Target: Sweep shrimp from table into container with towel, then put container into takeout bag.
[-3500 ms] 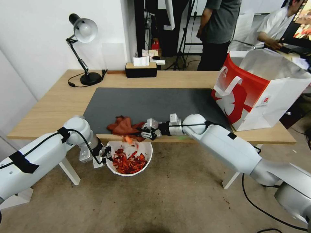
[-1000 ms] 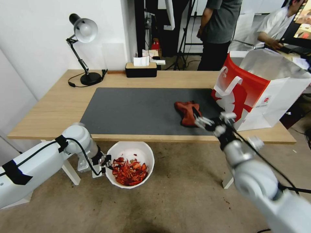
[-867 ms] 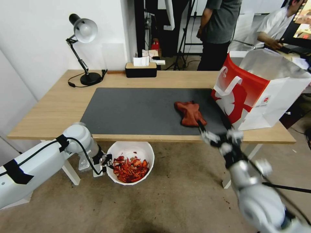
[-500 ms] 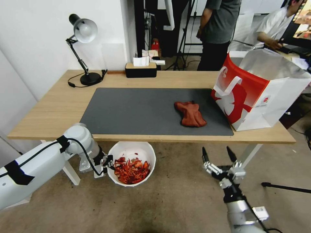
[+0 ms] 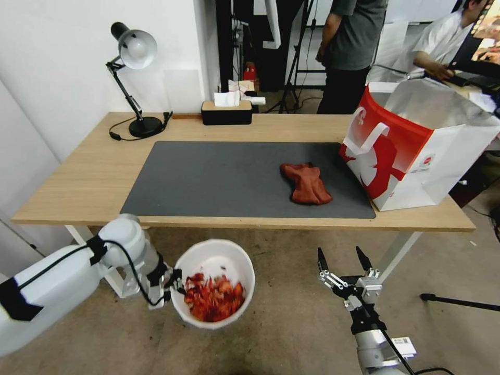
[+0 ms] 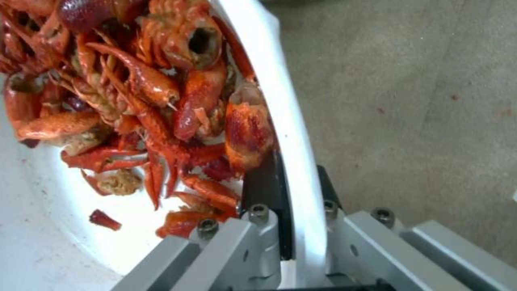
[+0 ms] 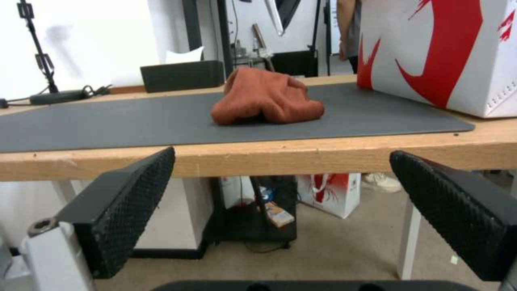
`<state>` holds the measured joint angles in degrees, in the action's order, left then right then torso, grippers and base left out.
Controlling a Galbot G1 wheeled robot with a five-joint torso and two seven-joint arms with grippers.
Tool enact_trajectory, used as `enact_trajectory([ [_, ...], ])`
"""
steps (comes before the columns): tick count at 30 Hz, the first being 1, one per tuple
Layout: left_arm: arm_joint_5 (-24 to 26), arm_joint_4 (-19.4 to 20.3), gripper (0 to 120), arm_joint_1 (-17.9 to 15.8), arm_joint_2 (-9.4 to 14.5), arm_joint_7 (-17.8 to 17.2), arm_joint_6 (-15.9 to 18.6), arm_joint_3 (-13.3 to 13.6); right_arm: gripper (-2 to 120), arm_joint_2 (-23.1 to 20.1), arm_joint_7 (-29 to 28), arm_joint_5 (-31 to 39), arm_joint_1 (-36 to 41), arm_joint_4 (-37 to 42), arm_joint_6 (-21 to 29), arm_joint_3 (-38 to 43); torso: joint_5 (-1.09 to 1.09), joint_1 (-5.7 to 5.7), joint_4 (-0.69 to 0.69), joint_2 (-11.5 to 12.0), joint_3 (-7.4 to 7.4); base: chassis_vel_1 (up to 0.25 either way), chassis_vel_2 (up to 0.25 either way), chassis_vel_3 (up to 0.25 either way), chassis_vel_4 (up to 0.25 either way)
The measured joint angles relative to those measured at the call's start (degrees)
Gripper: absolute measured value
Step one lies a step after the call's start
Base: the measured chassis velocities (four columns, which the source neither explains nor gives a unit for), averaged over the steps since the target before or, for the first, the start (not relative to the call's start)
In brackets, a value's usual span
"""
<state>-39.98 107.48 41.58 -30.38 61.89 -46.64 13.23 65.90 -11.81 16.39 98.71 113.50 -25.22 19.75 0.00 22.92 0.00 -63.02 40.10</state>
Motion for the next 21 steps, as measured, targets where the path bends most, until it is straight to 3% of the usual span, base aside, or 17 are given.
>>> enact_trajectory([
  [1,0.00,0.00,0,0.00,0.00,0.00,0.00,0.00,100,0.00,0.00,0.00,0.00,0.00,0.00,0.00,0.00,0.00,0.00,0.00,0.00,0.000,0.000,0.000,0.000],
  [4,3.01,5.31,0,0.42,4.60,-0.22,0.42,-2.73,100,0.12,0.01,-0.33,-0.04,-0.01,0.09,-0.10,0.00,0.00,0.00,0.00,0.00,0.000,0.000,0.000,0.000],
  [5,3.01,5.31,0,0.42,4.60,-0.22,0.42,-2.73,100,0.12,0.01,-0.33,-0.04,-0.01,0.09,-0.10,0.00,0.00,0.00,0.00,0.00,0.000,0.000,0.000,0.000],
  [7,5.45,7.97,0,-0.56,7.67,-0.52,1.23,-3.74,100,0.30,0.04,-0.42,-0.03,0.02,0.10,-0.11,0.00,0.00,0.00,0.00,0.00,0.000,0.000,0.000,0.000],
  [8,5.45,7.97,0,-0.56,7.67,-0.52,1.23,-3.74,100,0.30,0.04,-0.42,-0.03,0.02,0.10,-0.11,0.00,0.00,0.00,0.00,0.00,0.000,0.000,0.000,0.000],
  [10,9.39,10.11,0,-2.11,10.02,-0.56,2.75,-5.81,100,0.39,0.05,-0.43,-0.04,0.16,0.11,-0.10,0.00,-0.01,0.00,0.00,0.00,0.000,0.000,0.000,0.000],
  [12,10.30,10.63,0,-2.70,10.40,-0.52,3.11,-6.61,100,0.39,0.05,-0.43,-0.03,0.23,0.11,-0.09,-0.01,0.00,0.01,0.00,0.00,0.000,0.000,0.000,0.000],
  [13,13.07,12.05,0,-4.51,11.53,0.16,4.23,-8.98,100,0.37,0.07,-0.43,-0.02,0.42,0.13,-0.08,0.00,0.00,-0.02,0.00,0.00,0.000,0.000,0.000,0.000],
  [14,13.07,12.05,0,-4.51,11.53,0.16,4.23,-8.98,100,0.37,0.07,-0.43,-0.02,0.42,0.13,-0.08,0.00,0.00,-0.02,0.00,0.00,0.000,0.000,0.000,0.000],
  [16,15.93,13.29,0,-4.96,13.97,0.58,5.77,-12.13,100,-0.27,0.07,-0.42,-0.76,0.47,0.54,-0.76,0.01,0.00,-0.02,0.00,0.00,0.000,0.000,0.000,0.000],
  [18,16.72,13.19,0,-5.31,14.76,0.56,6.20,-12.71,100,-0.51,0.06,-0.40,-1.05,0.53,0.75,-0.98,0.04,0.00,0.04,0.00,0.00,0.000,0.000,0.000,0.000],
  [21,18.11,11.98,0,-6.65,15.19,0.50,7.21,-13.65,100,-0.82,0.06,-0.28,-1.32,0.83,1.00,-1.24,-0.05,0.00,0.02,0.00,0.00,0.000,0.000,0.000,0.000],
])
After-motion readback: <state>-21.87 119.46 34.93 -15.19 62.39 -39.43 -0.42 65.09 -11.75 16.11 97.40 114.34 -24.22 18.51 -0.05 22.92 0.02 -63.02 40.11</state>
